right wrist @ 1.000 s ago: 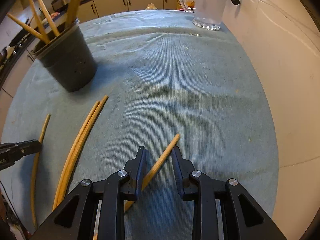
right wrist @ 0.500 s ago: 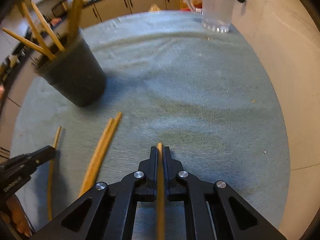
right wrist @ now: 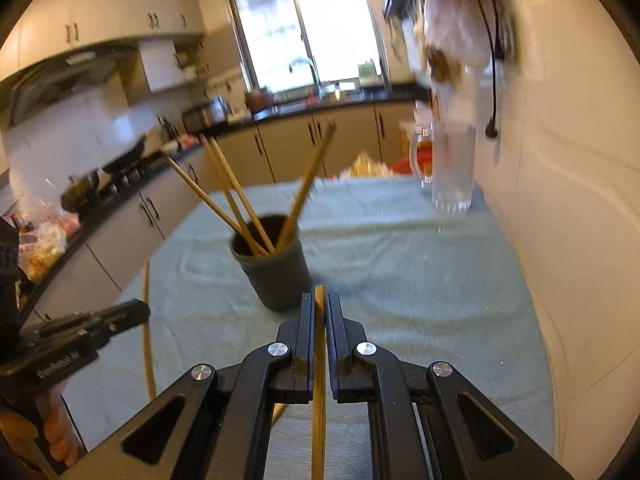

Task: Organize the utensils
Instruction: 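Carry the chopstick in the left tool over the cup while the right tool carries its chopstick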

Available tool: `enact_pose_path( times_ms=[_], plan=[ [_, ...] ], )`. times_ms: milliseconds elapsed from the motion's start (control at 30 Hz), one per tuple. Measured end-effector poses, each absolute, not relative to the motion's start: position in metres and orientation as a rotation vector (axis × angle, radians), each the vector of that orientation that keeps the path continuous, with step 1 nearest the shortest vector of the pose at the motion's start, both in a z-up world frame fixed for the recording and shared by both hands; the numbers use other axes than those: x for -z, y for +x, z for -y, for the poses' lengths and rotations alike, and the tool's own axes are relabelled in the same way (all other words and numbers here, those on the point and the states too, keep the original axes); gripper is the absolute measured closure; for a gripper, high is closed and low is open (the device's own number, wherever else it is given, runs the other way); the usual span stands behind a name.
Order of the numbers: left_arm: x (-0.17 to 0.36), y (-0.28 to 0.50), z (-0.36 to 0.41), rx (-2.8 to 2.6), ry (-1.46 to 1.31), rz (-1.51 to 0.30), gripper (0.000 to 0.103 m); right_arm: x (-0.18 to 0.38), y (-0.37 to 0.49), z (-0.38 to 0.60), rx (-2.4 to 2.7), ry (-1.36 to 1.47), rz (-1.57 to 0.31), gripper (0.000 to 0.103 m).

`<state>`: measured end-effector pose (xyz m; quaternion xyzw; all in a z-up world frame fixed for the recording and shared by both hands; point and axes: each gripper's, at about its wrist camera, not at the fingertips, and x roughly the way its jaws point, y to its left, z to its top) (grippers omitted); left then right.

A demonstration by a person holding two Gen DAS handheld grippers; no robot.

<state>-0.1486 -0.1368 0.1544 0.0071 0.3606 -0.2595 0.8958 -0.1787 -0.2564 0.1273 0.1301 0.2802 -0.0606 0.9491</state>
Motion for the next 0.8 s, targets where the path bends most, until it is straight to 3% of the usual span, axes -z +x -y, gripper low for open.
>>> enact_pose_path(
  times_ms=[333, 800],
  plan=[
    [-0.177, -0.188, 0.104, 0.503, -0.03, -0.621, 0.098, -0.149, -0.24, 0.241, 0.226, 0.202, -0.271, 0.098],
    [-0.185, -0.211, 0.077, 0.486, -0.08, -0.592, 0.098, -0.163, -0.271, 0.24, 0.221, 0.217, -0.296, 0.097]
  ],
)
